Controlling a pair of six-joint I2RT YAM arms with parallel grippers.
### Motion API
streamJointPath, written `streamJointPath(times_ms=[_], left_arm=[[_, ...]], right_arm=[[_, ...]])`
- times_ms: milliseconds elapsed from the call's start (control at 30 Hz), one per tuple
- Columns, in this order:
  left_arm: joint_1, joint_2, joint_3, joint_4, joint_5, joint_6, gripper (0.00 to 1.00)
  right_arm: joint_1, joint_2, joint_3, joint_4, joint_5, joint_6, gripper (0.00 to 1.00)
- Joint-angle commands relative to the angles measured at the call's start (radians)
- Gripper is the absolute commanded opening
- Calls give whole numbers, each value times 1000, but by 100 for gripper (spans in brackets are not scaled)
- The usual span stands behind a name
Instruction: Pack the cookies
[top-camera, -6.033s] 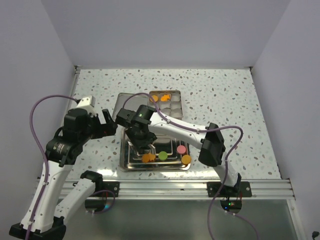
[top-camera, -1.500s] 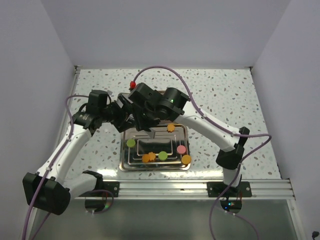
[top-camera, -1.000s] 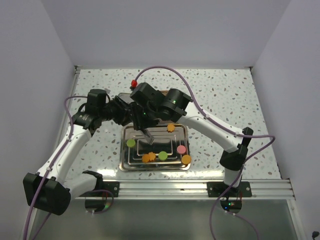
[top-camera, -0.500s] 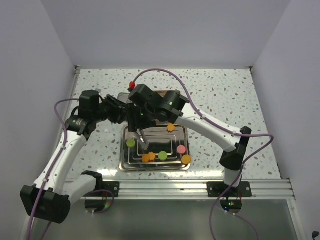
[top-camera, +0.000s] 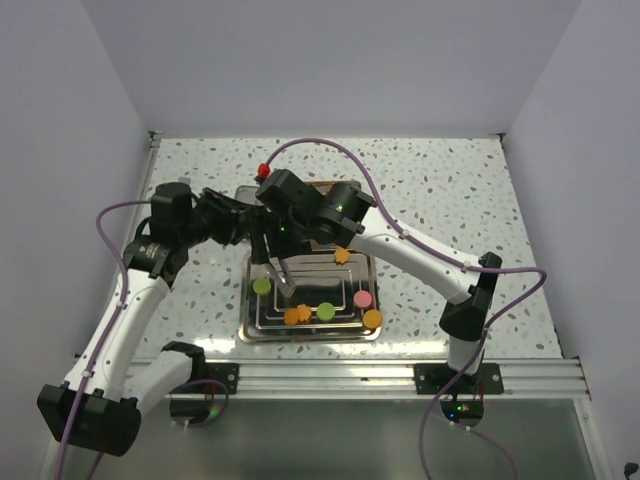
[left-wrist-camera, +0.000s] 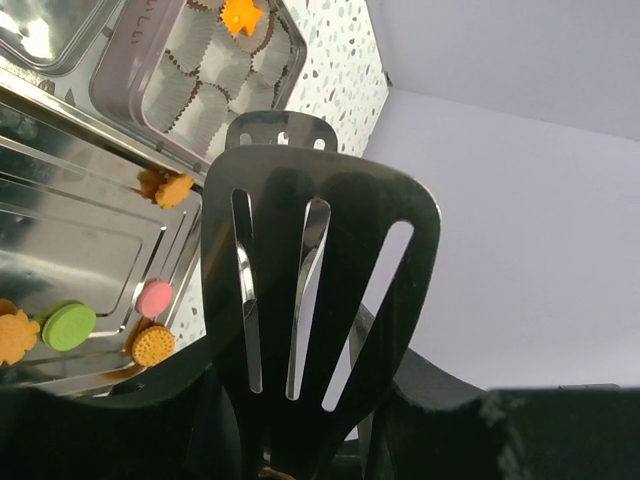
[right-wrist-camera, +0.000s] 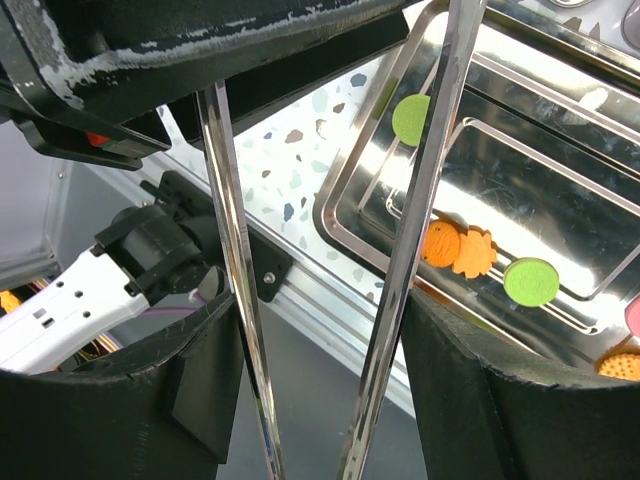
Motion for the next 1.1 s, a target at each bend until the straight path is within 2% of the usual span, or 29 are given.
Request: streamJointPath(times_ms=[0,500,733,833,933,967,1033,1067], left_arm=[[13,-21,5,107,-41,-57,24],[28,-53,-3,223,-62,-51,25],[30,-56,-14,215,-72,-35,27],[30,-50,-9,194,-70,-18,32],[30,-44,4,151,-67,2,45],[30,-43,8,129,-67,17,53],[30,-40,17,100,-70,34,60],[31,-35,24,73,-72,60,68]], right_arm=[[18,-9,14,1,-44,20,63],[23,18,16,-12,-47,21,58],[21,32,62,-36,-42,7,38],[20,37,79,-48,-33,0,37],[14,38,100,-71,-13,-9,37],[12,37,100,-76,-4,-9,37],[6,29,97,-87,5,-12,37],[0,20,91,-90,13,-14,37]])
